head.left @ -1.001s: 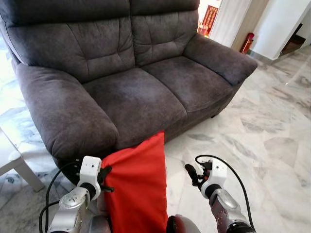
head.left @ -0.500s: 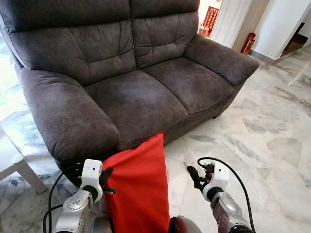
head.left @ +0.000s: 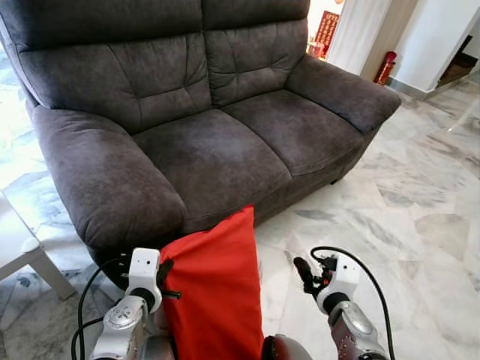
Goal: Move the pillow to the sofa from floor
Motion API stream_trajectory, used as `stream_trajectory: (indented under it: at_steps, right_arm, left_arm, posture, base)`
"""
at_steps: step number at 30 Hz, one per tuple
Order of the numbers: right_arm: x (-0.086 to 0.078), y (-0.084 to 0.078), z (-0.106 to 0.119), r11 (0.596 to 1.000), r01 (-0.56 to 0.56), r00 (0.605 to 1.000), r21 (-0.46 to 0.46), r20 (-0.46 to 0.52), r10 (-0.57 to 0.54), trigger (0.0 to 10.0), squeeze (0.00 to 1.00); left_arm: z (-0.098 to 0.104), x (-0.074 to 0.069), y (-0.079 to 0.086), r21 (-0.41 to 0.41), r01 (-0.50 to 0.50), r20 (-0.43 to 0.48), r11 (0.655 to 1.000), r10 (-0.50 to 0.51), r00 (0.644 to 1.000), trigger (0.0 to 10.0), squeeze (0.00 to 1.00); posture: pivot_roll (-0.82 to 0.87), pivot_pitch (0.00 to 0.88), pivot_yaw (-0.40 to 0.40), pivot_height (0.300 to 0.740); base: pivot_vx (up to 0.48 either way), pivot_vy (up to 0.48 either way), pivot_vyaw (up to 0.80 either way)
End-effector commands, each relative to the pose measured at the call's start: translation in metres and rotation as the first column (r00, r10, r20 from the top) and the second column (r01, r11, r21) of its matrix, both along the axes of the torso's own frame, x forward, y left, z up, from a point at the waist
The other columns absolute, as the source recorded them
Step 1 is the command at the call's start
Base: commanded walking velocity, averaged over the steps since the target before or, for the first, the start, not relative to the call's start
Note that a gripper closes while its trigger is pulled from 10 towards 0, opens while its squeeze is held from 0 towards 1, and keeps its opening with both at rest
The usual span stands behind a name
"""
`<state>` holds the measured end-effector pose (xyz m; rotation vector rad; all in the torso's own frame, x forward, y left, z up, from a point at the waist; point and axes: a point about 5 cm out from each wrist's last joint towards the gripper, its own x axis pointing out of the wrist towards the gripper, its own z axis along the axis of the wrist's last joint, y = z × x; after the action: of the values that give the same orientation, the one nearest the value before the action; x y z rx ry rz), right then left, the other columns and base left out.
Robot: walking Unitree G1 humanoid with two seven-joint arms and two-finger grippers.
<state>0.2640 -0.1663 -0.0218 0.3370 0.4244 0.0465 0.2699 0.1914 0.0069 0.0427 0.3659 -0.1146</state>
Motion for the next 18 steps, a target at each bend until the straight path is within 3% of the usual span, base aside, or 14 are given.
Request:
stream_trajectory:
  at_steps: [1, 11, 18]
  right_arm:
    - [-0.003, -0.001, -0.003, 1.000, 0.010, 1.000, -0.008, -0.010, -0.010, 10.0, 0.00]
    - [0.001, 0.019, -0.001, 1.000, 0.016, 1.000, 0.018, -0.008, -0.016, 10.0, 0.00]
    - [0.004, 0.021, 0.001, 1.000, 0.016, 1.000, 0.012, -0.001, -0.016, 10.0, 0.00]
  left_arm:
    - [0.013, 0.010, 0.001, 0.032, 0.017, 0.065, 0.999, -0.019, 0.998, 10.0, 0.00]
    - [0.014, 0.016, 0.012, 0.047, 0.002, 0.045, 0.999, -0.005, 0.999, 10.0, 0.00]
    - [0.016, 0.020, 0.017, 0.046, -0.044, 0.054, 0.998, 0.042, 0.998, 10.0, 0.00]
  posture:
    - [0.11, 0.000, -0.088, 0.630]
    - [0.11, 0.000, -0.024, 0.630]
    - [0.09, 0.000, -0.004, 0.630]
  base:
    - [0.000, 0.000, 0.00]
    - [0.000, 0.000, 0.00]
    - [0.000, 0.000, 0.00]
